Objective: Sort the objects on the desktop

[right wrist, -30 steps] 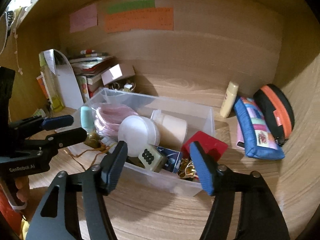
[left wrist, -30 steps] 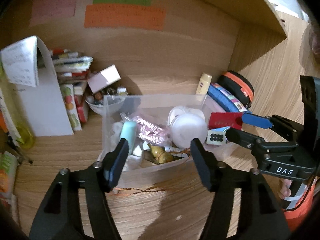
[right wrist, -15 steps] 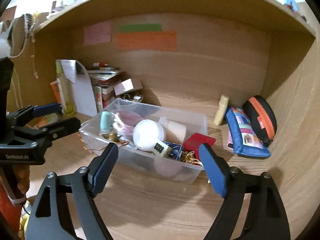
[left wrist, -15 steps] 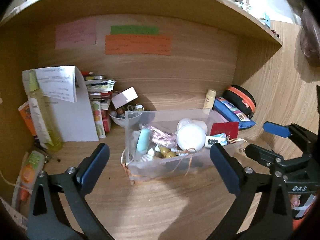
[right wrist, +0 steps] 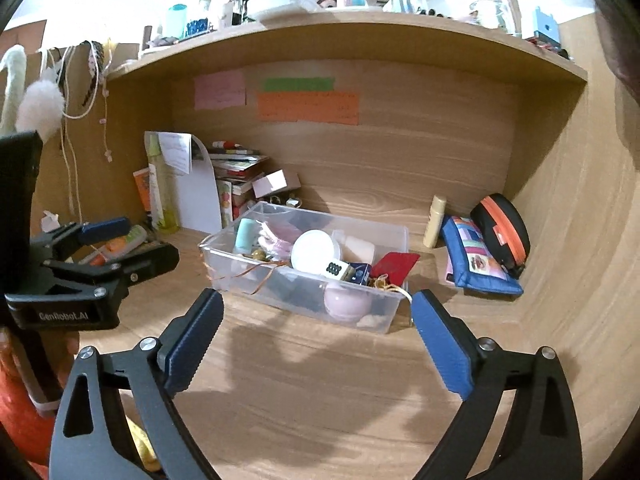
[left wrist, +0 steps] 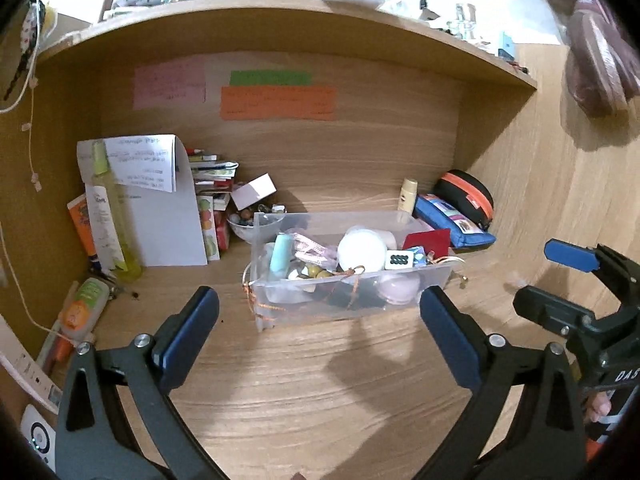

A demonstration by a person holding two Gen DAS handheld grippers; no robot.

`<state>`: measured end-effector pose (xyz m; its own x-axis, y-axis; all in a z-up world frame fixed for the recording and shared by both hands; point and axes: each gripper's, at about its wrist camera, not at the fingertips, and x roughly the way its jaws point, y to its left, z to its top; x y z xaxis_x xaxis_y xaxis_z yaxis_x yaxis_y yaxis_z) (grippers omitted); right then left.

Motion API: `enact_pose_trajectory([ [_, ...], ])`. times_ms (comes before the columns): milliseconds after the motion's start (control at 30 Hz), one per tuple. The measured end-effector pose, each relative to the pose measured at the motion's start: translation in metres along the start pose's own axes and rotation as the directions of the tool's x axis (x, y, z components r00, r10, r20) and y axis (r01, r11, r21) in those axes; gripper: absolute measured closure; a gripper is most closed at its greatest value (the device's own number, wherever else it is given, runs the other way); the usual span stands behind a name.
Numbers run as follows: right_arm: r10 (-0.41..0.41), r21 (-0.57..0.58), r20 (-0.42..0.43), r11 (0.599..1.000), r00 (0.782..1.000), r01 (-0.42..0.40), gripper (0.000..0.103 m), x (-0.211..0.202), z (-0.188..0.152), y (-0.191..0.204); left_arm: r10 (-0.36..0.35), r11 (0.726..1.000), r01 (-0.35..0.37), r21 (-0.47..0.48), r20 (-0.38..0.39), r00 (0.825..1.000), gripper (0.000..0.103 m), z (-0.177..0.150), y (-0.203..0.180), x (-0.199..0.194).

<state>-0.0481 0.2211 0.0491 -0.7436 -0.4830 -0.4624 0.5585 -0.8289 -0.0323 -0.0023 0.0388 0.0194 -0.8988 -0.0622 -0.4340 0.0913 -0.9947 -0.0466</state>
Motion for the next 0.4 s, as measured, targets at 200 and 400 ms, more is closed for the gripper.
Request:
enact_pose_trajectory([
  [200, 0.005, 0.029, 0.0, 1.0, 1.0, -0.005, 0.004, -0.007, -0.007, -0.003, -0.023, 0.999, 0.023, 0.038, 0.011, 1.0, 0.001, -0.008, -0.015, -0.008],
  [400, 0.008, 0.059, -0.018, 0.998, 1.0, -0.007, 0.004, 0.001, -0.01, -0.01, -0.022, 0.999, 0.021, 0.05, 0.032, 0.999, 0.001, -0.007, -0.018, -0.006],
])
